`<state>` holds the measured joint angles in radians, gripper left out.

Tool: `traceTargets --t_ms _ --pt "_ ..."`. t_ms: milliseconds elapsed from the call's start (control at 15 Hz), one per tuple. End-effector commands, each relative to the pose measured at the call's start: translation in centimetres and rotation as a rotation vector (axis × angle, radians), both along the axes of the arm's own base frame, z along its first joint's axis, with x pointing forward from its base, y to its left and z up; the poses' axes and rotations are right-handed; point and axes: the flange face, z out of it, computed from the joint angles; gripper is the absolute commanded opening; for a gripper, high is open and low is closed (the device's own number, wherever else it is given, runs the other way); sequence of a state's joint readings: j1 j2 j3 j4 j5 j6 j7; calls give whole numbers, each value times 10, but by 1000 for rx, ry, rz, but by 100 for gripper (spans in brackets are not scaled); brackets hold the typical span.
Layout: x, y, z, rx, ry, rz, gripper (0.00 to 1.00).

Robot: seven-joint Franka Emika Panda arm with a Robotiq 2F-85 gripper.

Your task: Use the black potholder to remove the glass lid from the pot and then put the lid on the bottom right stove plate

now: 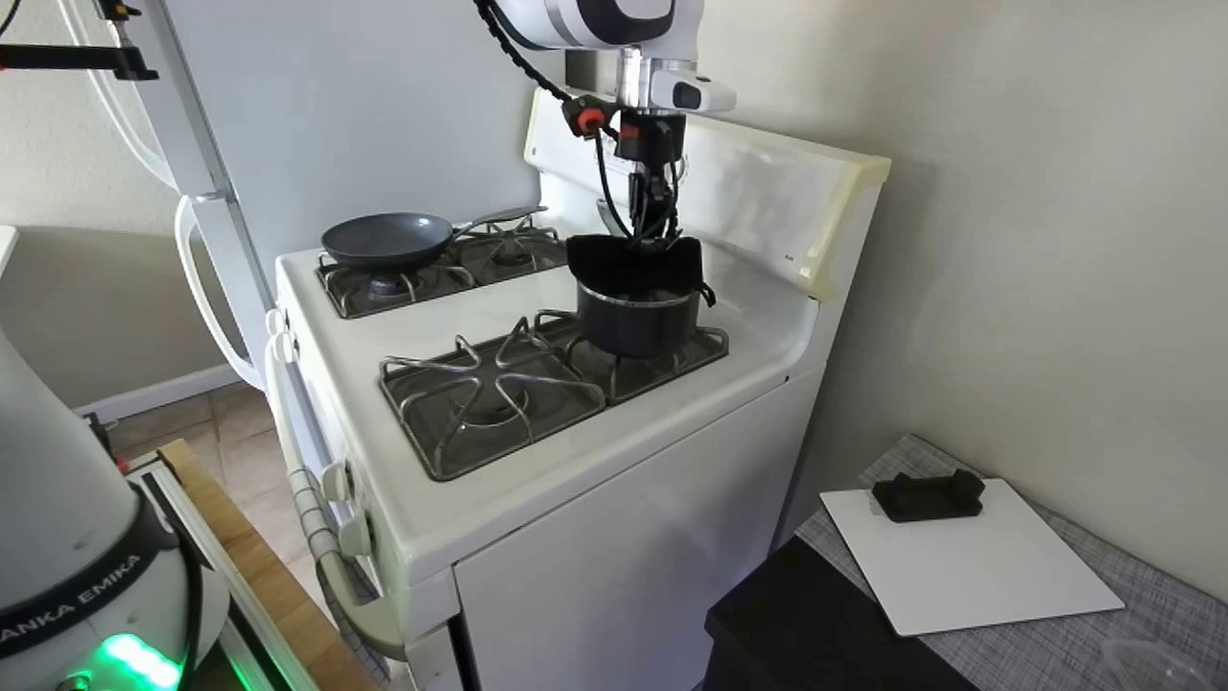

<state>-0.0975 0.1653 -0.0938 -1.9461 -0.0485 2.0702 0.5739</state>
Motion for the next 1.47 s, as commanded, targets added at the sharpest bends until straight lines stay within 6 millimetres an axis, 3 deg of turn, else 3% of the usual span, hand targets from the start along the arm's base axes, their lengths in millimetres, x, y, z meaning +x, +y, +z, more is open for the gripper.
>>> traceTargets --t_ms 0,333,1400 --pt "5 -7 -22 63 55 31 5" --pt "8 -14 -12 108 38 35 5" --pt "-12 -24 24 117 -24 72 5"
